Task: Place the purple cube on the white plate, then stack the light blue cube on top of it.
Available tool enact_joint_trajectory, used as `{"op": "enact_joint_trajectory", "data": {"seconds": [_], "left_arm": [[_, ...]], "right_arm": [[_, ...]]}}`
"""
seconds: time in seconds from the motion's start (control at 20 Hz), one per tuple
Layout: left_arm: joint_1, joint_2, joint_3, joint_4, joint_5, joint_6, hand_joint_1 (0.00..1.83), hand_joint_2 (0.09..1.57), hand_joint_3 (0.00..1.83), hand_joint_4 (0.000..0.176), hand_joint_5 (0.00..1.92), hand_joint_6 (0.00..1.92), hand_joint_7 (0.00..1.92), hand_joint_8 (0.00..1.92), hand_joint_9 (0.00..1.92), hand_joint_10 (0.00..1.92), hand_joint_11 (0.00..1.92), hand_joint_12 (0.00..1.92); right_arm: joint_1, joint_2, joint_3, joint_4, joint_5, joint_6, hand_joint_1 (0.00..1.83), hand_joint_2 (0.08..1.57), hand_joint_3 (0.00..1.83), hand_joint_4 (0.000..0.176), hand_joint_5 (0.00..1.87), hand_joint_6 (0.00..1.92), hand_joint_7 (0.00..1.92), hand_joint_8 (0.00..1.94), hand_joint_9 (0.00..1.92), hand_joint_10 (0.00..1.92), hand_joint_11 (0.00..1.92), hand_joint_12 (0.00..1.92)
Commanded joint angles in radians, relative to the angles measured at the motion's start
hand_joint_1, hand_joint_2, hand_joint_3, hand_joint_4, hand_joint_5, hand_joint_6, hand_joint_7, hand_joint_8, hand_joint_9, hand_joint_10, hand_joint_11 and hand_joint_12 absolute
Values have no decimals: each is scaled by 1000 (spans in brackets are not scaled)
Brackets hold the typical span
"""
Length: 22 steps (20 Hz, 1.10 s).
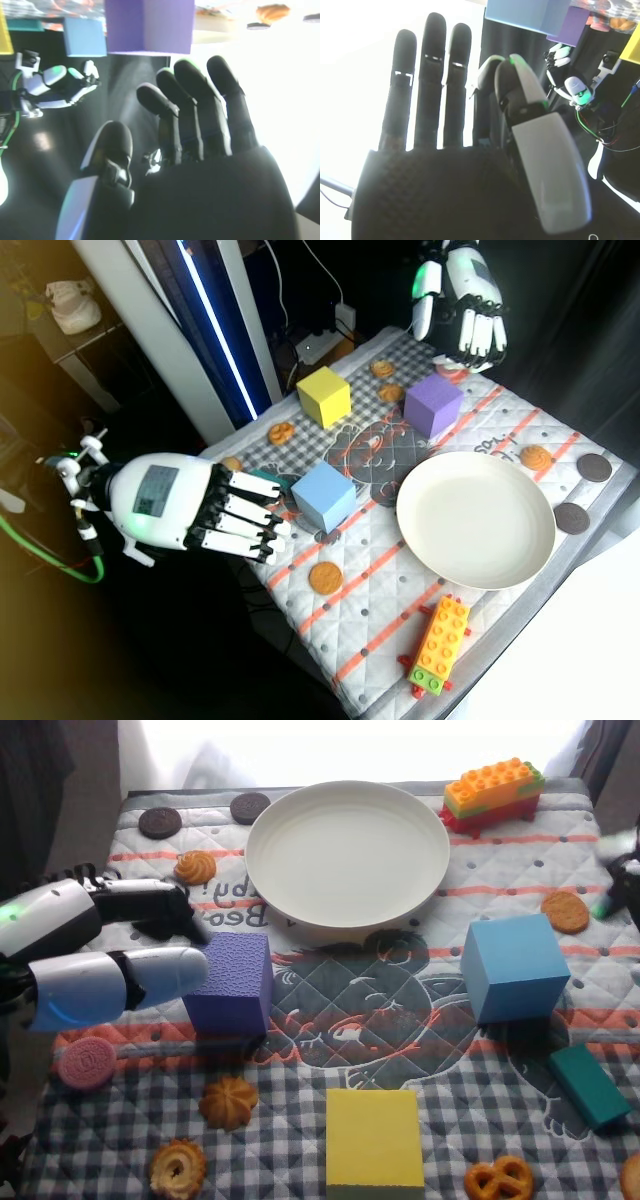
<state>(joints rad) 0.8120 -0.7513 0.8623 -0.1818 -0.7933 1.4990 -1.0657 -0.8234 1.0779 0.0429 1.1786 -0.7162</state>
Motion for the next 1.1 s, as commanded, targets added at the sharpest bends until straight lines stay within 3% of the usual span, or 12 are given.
{"op": "enact_joint_trajectory", "data": {"seconds": [0.0, 0.05, 0.15, 0.2, 0.3, 0.35, 0.4, 0.45, 0.55, 0.6, 0.75, 1.05], "left_arm": [[-14, 14, 3, -6, -138, -3, 205, 1206, 9, 47, 417, 11, 313, 3, 267, 11, 5, 59], [-14, 22, 1, -11, -148, -3, 252, 1207, 0, 37, 413, 2, 317, 0, 292, 4, 0, 162], [-14, 28, -1, -15, -151, -3, 281, 1188, 0, 46, 372, 0, 306, 0, 263, 0, 0, 184], [-18, 25, 0, -11, -137, -3, 286, 1139, 0, 96, 284, 0, 248, 0, 191, 0, 0, 144], [-31, 6, 7, 1, -105, -3, 445, 1010, 0, 165, 144, 0, 101, 0, 67, 0, 0, 79], [-51, -18, 25, 9, -68, -3, 508, 973, 0, 174, 109, 0, 65, 0, 48, 0, 0, 74], [-65, -31, 38, 15, -46, -3, 555, 935, 0, 142, 114, 2, 30, 0, 31, 0, 0, 17], [-81, -45, 52, 22, -21, -3, 582, 930, 0, 140, 128, 6, 40, 6, 21, 0, 0, 3], [-111, -69, 74, 34, 29, 9, 544, 935, 0, 172, 112, 0, 43, 6, 40, 7, 0, 0], [-121, -76, 72, 20, 51, 77, 606, 916, 0, 175, 69, 0, 39, 3, 38, 6, 0, 0], [-130, -83, 52, -34, 75, 239, 698, 866, 0, 176, 0, 0, 2, 0, 1, 0, 0, 0], [-145, -105, 83, -53, 128, 260, 718, 878, 0, 176, 14, 5, 58, 12, 56, 14, 0, 0]], "right_arm": [[5, 7, -1, 27, 124, -1, 459, 1300, 16, 88, 315, 10, 136, 1, 120, 2, 81, 418], [4, 7, -1, 28, 124, -1, 496, 1309, 11, 82, 320, 7, 128, 1, 106, 1, 65, 416], [2, 7, -1, 29, 124, -1, 463, 1320, 8, 85, 316, 2, 125, 0, 104, 1, 56, 414], [1, 6, -1, 31, 124, -1, 460, 1322, 8, 77, 321, 4, 125, 0, 102, 0, 59, 414], [1, 6, -2, 31, 124, -1, 453, 1319, 4, 76, 322, 3, 127, 1, 99, 0, 53, 407], [0, 6, -2, 32, 124, -1, 452, 1322, 5, 68, 326, 4, 130, 2, 98, 0, 45, 403], [-1, 6, -2, 34, 124, -1, 419, 1325, 5, 71, 320, 1, 129, 1, 101, 1, 49, 397], [-2, 6, -2, 36, 124, -1, 412, 1324, 4, 73, 323, 2, 141, 6, 111, 5, 53, 397], [-2, 8, -2, 37, 124, -1, 421, 1326, 3, 81, 315, 0, 142, 4, 104, 1, 43, 389], [-2, 8, -2, 37, 124, -1, 453, 1326, 1, 85, 314, 0, 149, 5, 113, 4, 49, 392], [-3, 8, -4, 37, 124, -1, 544, 1325, 0, 96, 292, 0, 117, 1, 87, 1, 36, 400], [-4, 7, -3, 36, 124, -1, 633, 1304, 0, 73, 288, 0, 137, 5, 122, 8, 73, 435]]}}
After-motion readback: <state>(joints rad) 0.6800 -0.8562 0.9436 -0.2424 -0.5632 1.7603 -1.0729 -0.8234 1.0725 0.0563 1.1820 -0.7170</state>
